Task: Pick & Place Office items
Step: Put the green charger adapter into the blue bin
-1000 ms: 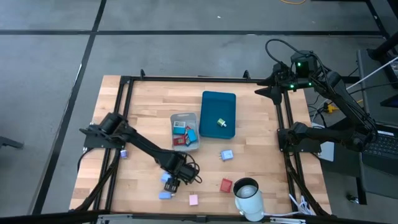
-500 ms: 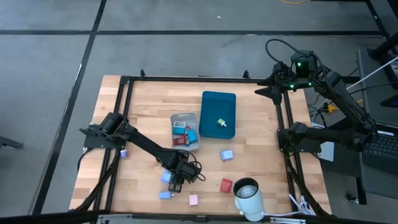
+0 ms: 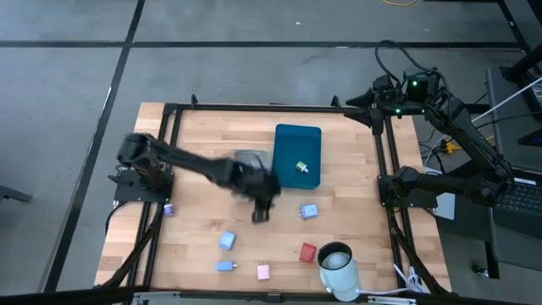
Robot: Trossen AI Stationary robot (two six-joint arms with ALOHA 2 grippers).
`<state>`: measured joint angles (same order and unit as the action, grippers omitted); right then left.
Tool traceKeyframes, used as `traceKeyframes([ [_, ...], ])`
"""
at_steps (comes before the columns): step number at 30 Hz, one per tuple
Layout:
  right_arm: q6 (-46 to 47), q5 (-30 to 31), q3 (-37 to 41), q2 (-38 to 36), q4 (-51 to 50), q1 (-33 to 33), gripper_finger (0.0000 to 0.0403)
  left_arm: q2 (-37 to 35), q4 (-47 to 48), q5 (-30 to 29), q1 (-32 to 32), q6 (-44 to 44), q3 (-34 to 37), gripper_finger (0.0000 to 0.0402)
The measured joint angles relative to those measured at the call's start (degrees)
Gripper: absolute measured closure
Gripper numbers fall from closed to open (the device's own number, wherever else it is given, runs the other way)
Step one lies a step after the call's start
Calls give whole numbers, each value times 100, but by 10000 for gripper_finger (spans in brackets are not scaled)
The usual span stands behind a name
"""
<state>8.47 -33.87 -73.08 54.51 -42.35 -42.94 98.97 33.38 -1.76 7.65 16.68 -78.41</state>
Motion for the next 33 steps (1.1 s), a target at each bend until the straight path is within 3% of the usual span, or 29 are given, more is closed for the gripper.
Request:
traceKeyframes([
  [6,6,-2,0,2,16,0,119,-734,-696,373,-621,100,4,258],
  [14,4,77,0,2,96,0,119,-980,-2878,-384,-1748,36,2,258],
  [18,-37,53,0,2,166,0,119,-715,-3553,-805,-2295,-93,2,258],
  [22,-169,-7,0,2,186,2,119,-224,-4298,-503,-2678,-53,6,258],
  [28,-289,-66,0,2,186,0,119,700,-5358,-381,-2810,439,4,258],
  [33,-316,-111,0,2,209,0,119,1180,-5359,-574,-2779,665,15,258],
])
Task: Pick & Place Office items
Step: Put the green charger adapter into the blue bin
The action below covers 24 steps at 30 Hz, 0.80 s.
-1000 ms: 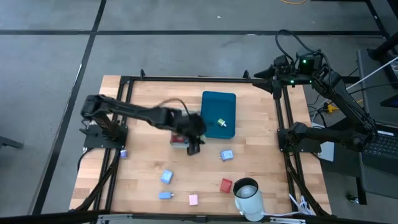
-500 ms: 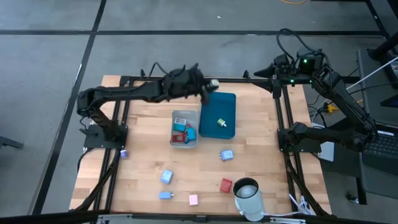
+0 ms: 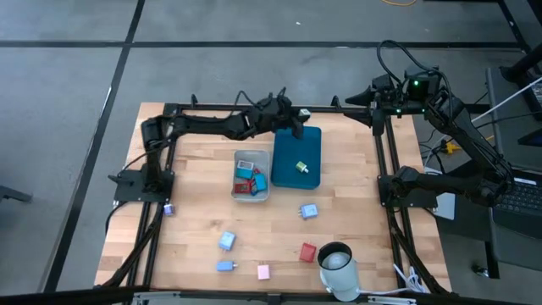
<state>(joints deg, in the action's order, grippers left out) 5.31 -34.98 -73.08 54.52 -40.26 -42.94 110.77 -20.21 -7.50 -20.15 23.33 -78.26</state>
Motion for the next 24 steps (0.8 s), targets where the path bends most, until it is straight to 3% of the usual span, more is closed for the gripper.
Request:
traceKeyframes([
  [24,45,44,0,0,1,0,119,-36,213,314,-22,-354,-11,258],
])
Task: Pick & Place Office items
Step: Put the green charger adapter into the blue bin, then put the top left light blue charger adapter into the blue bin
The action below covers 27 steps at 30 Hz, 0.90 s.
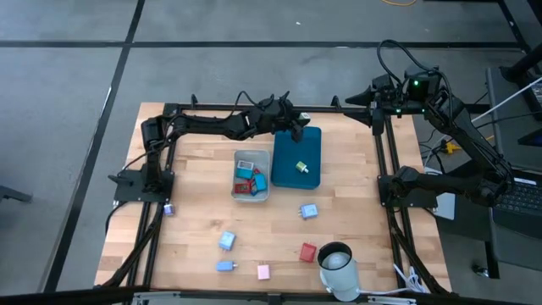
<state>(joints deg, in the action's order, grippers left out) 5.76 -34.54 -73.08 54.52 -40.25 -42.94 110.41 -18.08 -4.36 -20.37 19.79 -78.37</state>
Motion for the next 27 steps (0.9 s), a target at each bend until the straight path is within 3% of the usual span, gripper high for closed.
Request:
traceKeyframes([
  [4,-3,1,0,0,0,1,119,0,-102,4,7,-1,0,242],
  [9,-21,0,0,0,-2,1,119,0,-180,32,61,-174,0,127],
  [12,-22,-30,0,0,-2,0,119,0,-165,204,92,-198,0,91],
  [20,-22,-46,0,0,-2,2,119,-3,55,404,206,-199,0,89],
  [23,-22,-67,0,0,-4,0,119,-205,955,759,248,-381,2,95],
  [27,-23,-90,0,0,-15,0,119,-760,3114,1069,409,-971,-2,101],
])
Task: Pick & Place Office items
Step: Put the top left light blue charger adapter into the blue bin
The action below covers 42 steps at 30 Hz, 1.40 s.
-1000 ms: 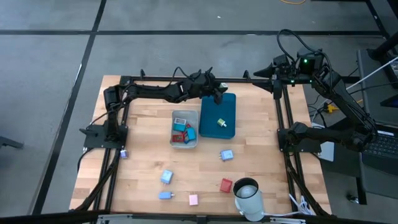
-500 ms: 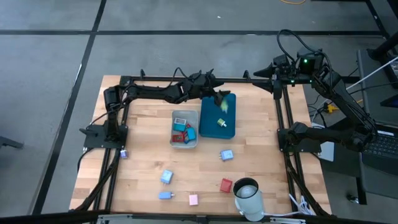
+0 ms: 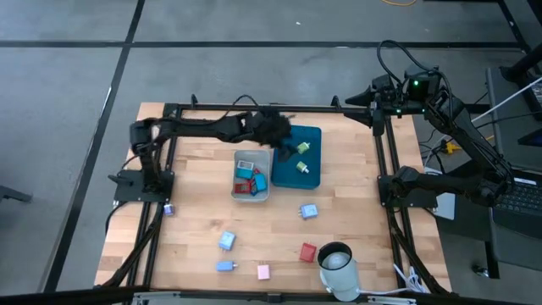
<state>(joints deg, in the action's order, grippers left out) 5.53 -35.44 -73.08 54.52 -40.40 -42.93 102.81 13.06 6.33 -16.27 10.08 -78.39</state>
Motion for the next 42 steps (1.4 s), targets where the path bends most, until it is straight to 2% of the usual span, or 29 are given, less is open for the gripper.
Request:
traceKeyframes([
  [3,-4,1,0,0,-49,0,119,-495,1985,-70,193,-302,0,103],
  [6,-71,-2,0,0,-55,2,119,-978,3559,-427,527,-723,0,103],
  [9,-152,-11,0,21,-53,2,119,-1416,4374,-477,867,-664,0,104],
  [13,-152,-13,0,59,-55,2,119,-1932,5017,-575,1207,429,0,105],
  [17,-152,-13,0,59,-53,2,119,-2168,5531,-711,1566,2195,3,105],
  [22,-152,-12,0,59,-53,0,119,-2174,5531,-810,2106,4761,200,105],
  [26,-156,-13,0,59,-48,2,119,-2116,4917,-574,2407,6656,558,105],
  [29,-176,-38,0,59,-44,0,119,-2074,4262,-466,2699,7695,860,105],
  [32,-201,-204,0,59,-42,0,119,-1944,4097,-532,2993,8448,1014,105],
  [37,-209,-381,0,59,-44,0,119,-1507,4232,-259,3468,8824,1027,105],
  [42,-169,-426,0,59,-48,2,119,-1173,4059,-346,3808,9159,1025,104],
])
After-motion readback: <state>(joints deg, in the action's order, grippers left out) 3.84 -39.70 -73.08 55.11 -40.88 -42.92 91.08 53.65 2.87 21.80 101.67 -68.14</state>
